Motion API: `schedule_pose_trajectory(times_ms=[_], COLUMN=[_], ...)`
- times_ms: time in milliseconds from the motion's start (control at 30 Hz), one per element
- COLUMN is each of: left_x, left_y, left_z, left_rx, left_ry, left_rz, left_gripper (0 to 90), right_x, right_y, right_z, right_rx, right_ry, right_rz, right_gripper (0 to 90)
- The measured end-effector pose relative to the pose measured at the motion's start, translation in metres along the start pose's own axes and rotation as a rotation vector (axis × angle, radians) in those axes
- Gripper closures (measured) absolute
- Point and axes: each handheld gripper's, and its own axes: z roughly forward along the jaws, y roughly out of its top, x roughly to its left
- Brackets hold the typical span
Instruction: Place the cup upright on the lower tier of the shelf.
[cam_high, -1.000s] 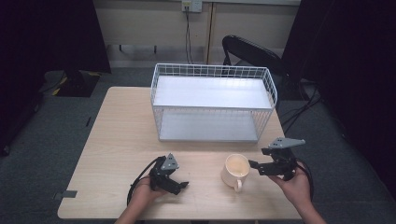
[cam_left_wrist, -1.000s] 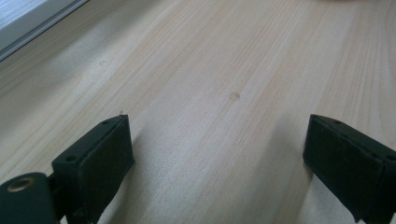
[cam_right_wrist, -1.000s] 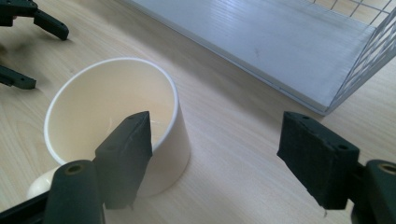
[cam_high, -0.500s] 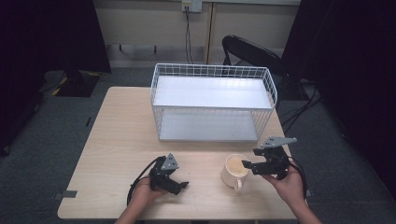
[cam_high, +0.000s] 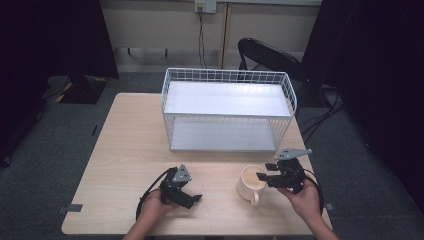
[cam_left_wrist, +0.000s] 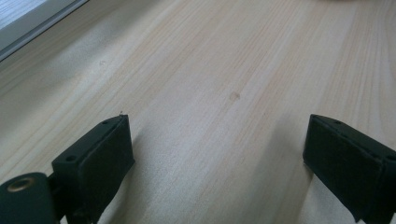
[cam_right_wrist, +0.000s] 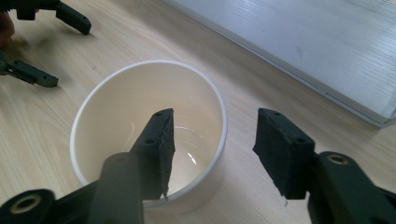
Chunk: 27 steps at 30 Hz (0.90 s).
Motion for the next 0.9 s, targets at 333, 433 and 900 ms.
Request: schedule_pose_trajectory(times_ms=[333, 433, 900], left_x=[0.0, 0.0, 0.0], left_y=[0.0, 0.0, 0.0], left_z=[0.0, 0.0, 0.0], left_rx=[0.0, 0.0, 0.0], left_ry=[0.0, 0.0, 0.0], left_rz=[0.0, 0.0, 0.0], left_gripper=[7.9, 7.8, 7.8], right_x=[0.004, 0.005, 0.005], right_y=[0.0, 0.0, 0.003], right_z=[0.007, 0.009, 0.018], right_rx=[0.026, 0.033, 0.077], right_ry=[0.009, -0.007, -0.012], right_rz=[-0.006, -0.008, -0.017], right_gripper=[65.2, 68.8, 79.7])
